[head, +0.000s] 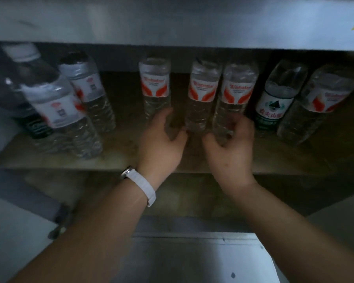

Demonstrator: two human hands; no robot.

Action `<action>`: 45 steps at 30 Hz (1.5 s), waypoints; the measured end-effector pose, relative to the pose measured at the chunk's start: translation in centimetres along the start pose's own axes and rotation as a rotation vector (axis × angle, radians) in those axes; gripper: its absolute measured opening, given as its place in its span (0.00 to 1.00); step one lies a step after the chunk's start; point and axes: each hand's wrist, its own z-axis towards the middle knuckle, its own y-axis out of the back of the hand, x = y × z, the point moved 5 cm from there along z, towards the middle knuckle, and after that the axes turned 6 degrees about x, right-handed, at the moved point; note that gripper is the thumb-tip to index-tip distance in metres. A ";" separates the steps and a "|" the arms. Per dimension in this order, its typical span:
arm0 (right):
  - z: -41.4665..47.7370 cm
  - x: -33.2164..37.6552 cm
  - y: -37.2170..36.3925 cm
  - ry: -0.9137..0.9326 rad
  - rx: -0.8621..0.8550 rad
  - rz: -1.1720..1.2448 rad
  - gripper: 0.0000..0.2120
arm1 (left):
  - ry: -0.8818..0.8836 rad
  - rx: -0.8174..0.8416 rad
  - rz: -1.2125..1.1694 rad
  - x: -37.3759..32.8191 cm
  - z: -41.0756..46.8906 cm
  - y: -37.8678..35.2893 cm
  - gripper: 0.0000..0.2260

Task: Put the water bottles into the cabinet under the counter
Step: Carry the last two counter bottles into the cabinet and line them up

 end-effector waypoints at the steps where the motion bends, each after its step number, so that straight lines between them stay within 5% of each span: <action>1: -0.1 0.7 -0.8 0.018 0.048 -0.012 0.26 | 0.000 -0.056 0.025 0.4 -0.6 1.2 0.19; 7: 0.6 3.4 -6.4 0.010 0.342 -0.050 0.33 | 0.023 -0.316 0.225 1.7 -3.4 9.2 0.12; 13: 2.7 4.6 -11.1 0.058 0.345 -0.068 0.39 | 0.064 -0.560 0.208 3.8 -4.8 14.5 0.16; 21: 4.8 3.7 -12.8 0.047 0.297 -0.149 0.34 | 0.186 -0.457 0.051 7.1 -3.0 14.9 0.36; 35: 5.8 3.7 -13.5 0.032 0.290 -0.089 0.32 | 0.182 -0.503 0.125 6.9 -1.8 14.3 0.35; 45: 4.9 3.2 -12.4 0.054 0.333 0.010 0.36 | 0.161 -0.366 0.160 5.5 0.6 9.8 0.38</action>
